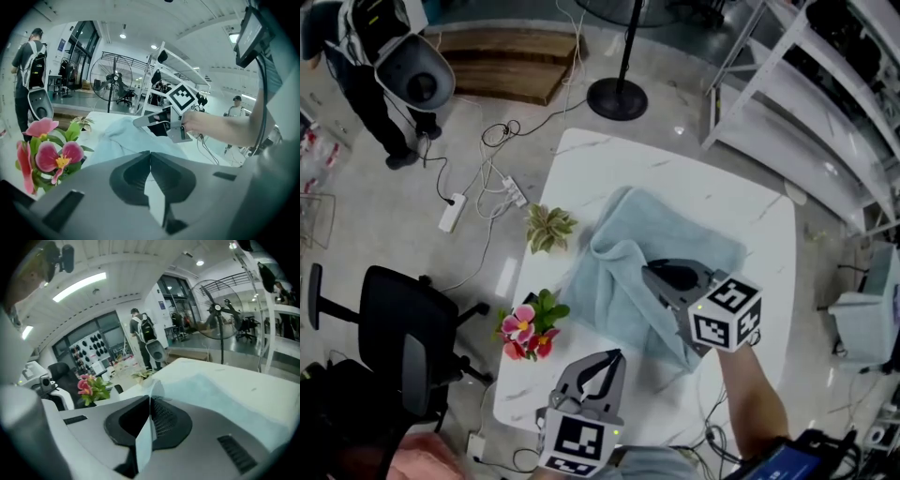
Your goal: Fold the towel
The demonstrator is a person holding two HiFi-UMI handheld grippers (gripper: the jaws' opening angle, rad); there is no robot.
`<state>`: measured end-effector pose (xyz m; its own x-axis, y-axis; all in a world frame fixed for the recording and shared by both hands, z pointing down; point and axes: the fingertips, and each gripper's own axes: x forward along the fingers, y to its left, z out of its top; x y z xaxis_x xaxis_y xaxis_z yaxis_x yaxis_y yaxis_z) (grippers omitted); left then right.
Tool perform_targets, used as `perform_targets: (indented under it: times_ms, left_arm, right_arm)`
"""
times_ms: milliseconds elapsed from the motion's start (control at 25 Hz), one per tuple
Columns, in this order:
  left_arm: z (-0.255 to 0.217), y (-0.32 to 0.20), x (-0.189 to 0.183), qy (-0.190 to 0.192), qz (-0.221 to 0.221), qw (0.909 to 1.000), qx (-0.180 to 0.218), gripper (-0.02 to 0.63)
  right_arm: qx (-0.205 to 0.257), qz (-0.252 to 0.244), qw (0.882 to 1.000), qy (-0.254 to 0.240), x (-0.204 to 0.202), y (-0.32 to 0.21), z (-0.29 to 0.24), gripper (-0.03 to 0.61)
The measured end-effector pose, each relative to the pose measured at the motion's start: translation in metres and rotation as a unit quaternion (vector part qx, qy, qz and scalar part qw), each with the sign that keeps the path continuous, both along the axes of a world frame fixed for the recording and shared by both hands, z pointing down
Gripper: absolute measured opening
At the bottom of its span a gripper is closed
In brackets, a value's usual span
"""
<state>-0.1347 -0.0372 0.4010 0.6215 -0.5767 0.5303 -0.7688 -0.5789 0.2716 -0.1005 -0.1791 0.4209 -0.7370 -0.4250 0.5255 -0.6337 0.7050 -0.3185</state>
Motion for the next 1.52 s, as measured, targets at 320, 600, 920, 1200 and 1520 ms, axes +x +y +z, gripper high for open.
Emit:
perform_targets:
  times_ms: [320,600,920,1200,1520]
  left_arm:
    - [-0.003,0.015,-0.014,-0.002,-0.012,0.9999,-0.009,0.009]
    - [0.014,0.019,-0.029,-0.008,-0.035,0.9992,-0.021,0.008]
    - [-0.013,0.015,0.015,-0.008,-0.013,0.9997,0.019,0.008]
    - [-0.011,0.021,0.105,-0.047,0.073,0.9942,0.065,0.094]
    - [0.066,0.052,0.177,-0.125,0.178,0.9757,0.024,0.262]
  right_arm:
    - [0.040,-0.180,0.981,0.066,-0.096,0.076,0.032,0.025]
    - [0.003,-0.256,0.962,0.094,-0.114,0.106,0.078,0.071]
    - [-0.005,-0.181,0.983,-0.026,-0.057,0.082,0.000,0.133]
    - [0.023,-0.004,1.000,-0.006,0.094,0.046,-0.015,0.115]
    - [-0.014,0.178,0.983,0.037,0.241,0.022,0.033,0.143]
